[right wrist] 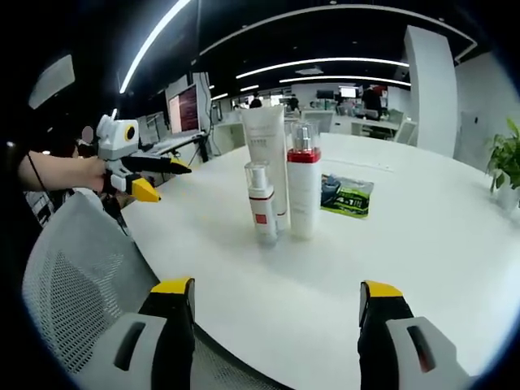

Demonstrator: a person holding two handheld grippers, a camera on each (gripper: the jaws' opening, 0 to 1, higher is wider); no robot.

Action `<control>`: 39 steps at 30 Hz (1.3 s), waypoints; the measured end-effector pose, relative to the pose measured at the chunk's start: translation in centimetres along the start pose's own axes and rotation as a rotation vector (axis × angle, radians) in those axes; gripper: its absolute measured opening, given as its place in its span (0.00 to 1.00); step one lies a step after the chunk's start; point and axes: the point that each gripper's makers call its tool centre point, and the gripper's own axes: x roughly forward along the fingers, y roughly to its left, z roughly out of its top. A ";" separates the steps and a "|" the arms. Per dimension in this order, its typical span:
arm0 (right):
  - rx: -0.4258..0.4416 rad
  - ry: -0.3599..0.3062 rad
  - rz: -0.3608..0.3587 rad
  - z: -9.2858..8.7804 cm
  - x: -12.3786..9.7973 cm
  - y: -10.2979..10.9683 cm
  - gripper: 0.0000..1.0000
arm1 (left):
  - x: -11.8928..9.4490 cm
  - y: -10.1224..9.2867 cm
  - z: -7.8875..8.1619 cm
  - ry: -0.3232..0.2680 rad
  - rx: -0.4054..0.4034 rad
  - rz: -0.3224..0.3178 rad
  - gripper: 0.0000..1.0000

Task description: Arrange the skincare products in the storage area until every visible bottle or jar stands upright without overlapping.

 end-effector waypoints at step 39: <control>0.028 -0.020 -0.008 0.3 -0.1 -0.3 0.87 | -5.7 1.0 -4.2 -0.001 -0.178 0.204 0.95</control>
